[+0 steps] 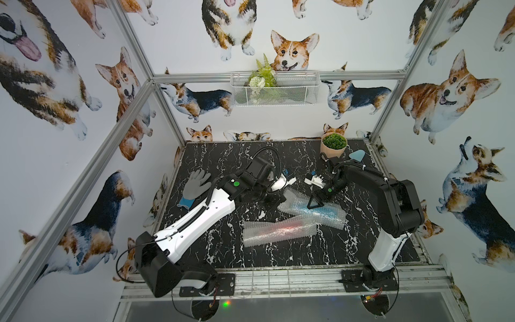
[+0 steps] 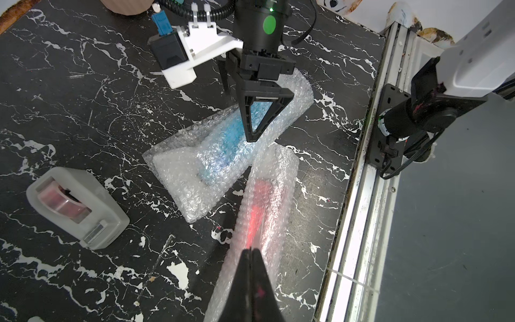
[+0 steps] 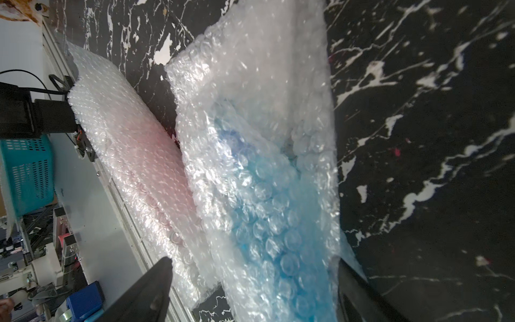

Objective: Wrap wine bottles in bubble wrap
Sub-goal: Adjust the bubble wrap at the center of the board.

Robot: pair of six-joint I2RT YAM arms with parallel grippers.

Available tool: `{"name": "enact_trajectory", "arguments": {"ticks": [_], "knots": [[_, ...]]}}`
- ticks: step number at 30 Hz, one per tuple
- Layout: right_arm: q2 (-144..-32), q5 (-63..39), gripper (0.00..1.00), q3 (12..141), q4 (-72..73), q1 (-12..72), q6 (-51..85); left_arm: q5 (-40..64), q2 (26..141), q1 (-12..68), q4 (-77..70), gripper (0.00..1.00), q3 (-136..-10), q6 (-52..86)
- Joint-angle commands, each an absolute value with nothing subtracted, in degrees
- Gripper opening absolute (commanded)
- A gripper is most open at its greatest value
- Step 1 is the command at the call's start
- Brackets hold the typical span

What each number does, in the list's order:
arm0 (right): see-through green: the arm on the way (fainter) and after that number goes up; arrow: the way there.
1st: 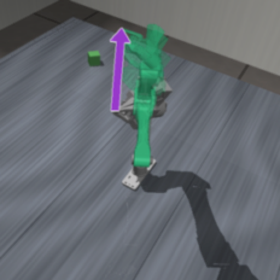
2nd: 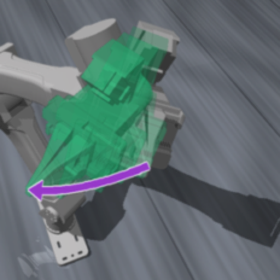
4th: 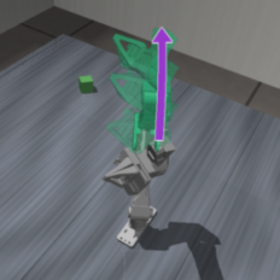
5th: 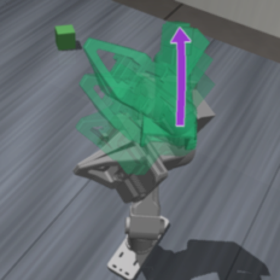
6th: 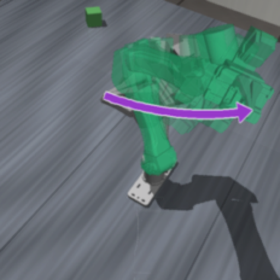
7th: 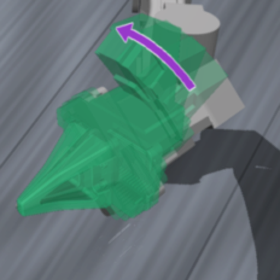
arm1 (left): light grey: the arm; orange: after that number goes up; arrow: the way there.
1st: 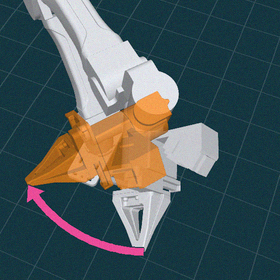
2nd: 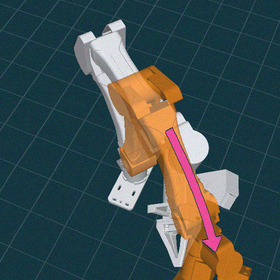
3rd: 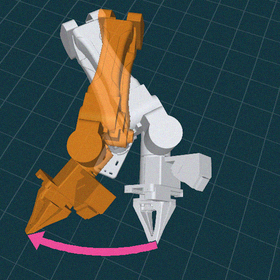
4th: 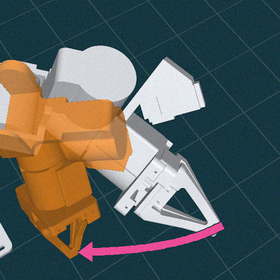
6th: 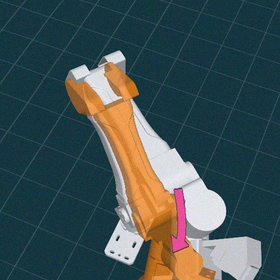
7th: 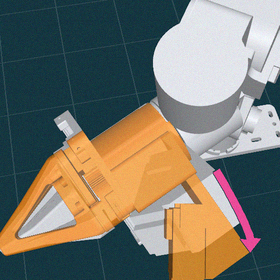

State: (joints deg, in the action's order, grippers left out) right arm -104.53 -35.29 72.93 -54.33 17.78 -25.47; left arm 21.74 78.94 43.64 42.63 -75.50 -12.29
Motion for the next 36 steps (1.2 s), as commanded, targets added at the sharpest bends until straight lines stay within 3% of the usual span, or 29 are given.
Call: {"name": "enact_trajectory", "arguments": {"ticks": [1, 10, 18, 27, 36], "knots": [[-104.2, -32.4, 0.85, 72.2, -53.5, 18.6, -26.0, 22.6, 78.8, 43.6, 43.4, 0.00, -75.8, -13.4], [-99.1, -26.9, 0.79, 67.6, -48.7, 21.4, -25.7, 22.4, 78.5, 43.6, 43.3, 0.00, -75.1, -13.4], [-94.8, -21.9, 0.44, 62.8, -44.5, 23.4, -24.6, 22.5, 78.4, 43.6, 43.2, 0.00, -75.1, -13.4], [-87.9, -10.8, 0.40, 55.4, -36.4, 28.9, -24.8, 22.4, 78.6, 43.6, 43.0, 0.00, -75.3, -13.2], [-83.0, -0.3, 0.29, 49.0, -32.8, 35.9, -24.3, 22.0, 78.7, 43.7, 42.9, 0.00, -75.2, -13.9]]}}
